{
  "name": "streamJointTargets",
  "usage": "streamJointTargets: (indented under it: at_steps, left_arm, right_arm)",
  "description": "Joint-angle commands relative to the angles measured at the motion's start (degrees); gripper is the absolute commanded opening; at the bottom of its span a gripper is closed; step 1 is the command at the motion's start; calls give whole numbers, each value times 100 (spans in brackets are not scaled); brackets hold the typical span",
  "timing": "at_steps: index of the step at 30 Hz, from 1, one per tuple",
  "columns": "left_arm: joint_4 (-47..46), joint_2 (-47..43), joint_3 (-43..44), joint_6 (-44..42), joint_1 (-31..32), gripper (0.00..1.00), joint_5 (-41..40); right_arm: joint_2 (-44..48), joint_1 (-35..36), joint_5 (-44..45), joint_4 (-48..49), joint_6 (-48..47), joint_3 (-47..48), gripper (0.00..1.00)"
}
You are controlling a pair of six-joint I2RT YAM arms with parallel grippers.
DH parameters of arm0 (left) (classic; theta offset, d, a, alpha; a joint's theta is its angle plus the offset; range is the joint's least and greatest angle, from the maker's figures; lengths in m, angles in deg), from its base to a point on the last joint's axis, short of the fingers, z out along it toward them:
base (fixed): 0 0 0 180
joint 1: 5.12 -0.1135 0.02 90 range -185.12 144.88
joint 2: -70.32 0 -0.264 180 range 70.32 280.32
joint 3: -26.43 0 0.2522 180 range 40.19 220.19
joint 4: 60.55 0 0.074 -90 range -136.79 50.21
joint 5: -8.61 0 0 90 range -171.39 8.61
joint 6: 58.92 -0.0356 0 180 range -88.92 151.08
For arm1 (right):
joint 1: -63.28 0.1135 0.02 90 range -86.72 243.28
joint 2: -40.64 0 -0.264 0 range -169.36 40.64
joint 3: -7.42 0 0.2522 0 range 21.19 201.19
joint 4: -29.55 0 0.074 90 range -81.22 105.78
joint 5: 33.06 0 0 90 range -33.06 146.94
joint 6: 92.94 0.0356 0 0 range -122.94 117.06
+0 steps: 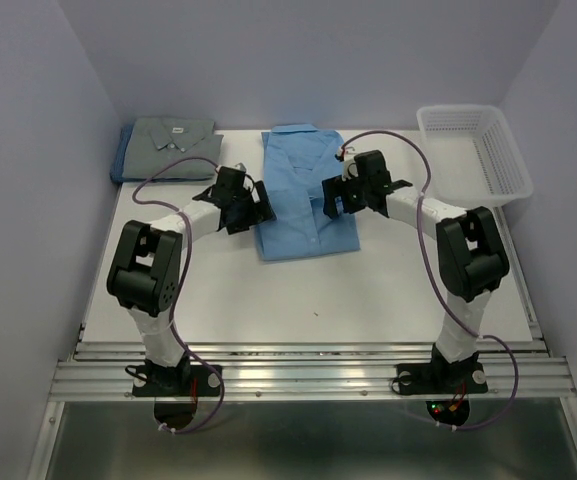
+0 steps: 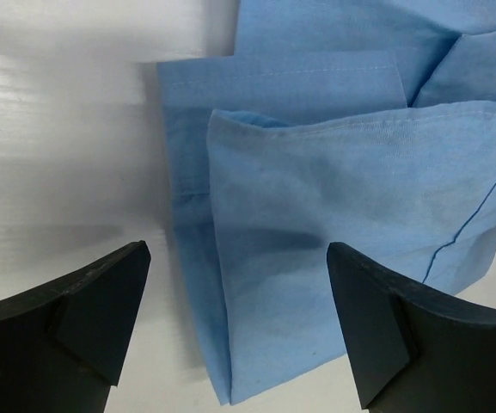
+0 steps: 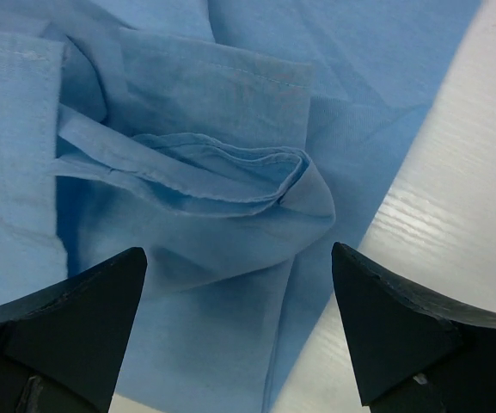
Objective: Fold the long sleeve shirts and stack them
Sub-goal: Fold the shirt
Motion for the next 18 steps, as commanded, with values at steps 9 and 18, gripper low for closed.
streamJointTargets:
  at_steps: [9,18]
  left_arm:
    - [-225,679,729,-204,27,40,360]
    - [-225,565,800,-213,27,0,403]
  right_arm:
    - [-1016,-234,-1209,-6,-963,1124,88]
    - [-1403,-234,-1315,-15,-796,1494,84]
